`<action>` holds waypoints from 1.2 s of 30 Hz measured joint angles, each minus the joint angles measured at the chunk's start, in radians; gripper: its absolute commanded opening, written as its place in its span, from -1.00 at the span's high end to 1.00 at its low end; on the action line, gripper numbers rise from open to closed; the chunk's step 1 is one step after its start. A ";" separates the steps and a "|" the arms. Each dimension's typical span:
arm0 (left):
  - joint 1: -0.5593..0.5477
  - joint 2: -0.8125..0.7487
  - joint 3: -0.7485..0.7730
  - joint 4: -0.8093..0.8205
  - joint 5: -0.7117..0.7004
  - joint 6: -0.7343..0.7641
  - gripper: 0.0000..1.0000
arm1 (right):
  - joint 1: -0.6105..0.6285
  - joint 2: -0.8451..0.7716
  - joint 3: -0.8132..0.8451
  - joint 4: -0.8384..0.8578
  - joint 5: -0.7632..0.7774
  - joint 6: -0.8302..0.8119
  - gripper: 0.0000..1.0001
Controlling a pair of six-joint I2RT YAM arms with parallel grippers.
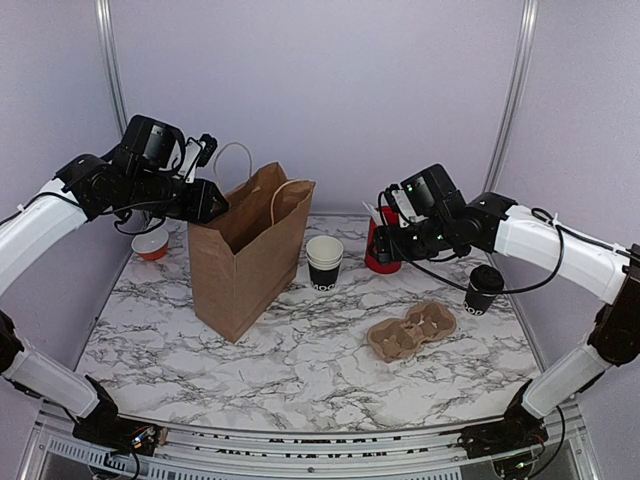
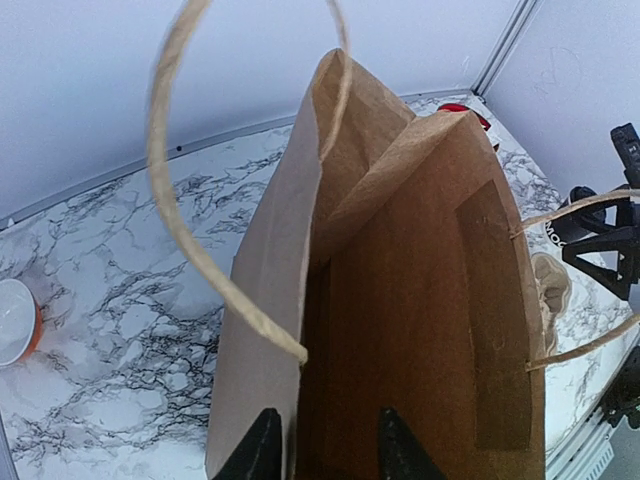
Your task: Pack the takeout coffee
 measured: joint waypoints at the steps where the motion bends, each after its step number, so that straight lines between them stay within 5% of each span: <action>1: 0.001 0.000 0.000 0.004 0.000 -0.001 0.21 | 0.000 0.001 0.000 0.000 -0.001 0.000 -0.57; 9: 0.003 0.020 0.027 0.010 -0.012 0.010 0.06 | 0.001 0.002 0.000 0.005 -0.003 0.000 -0.57; 24: 0.092 0.200 0.183 0.020 -0.070 0.092 0.18 | 0.001 0.001 -0.004 0.010 -0.001 0.001 -0.57; 36: 0.119 0.233 0.227 0.019 -0.101 0.127 -0.45 | 0.003 -0.001 -0.019 0.010 0.008 0.001 -0.57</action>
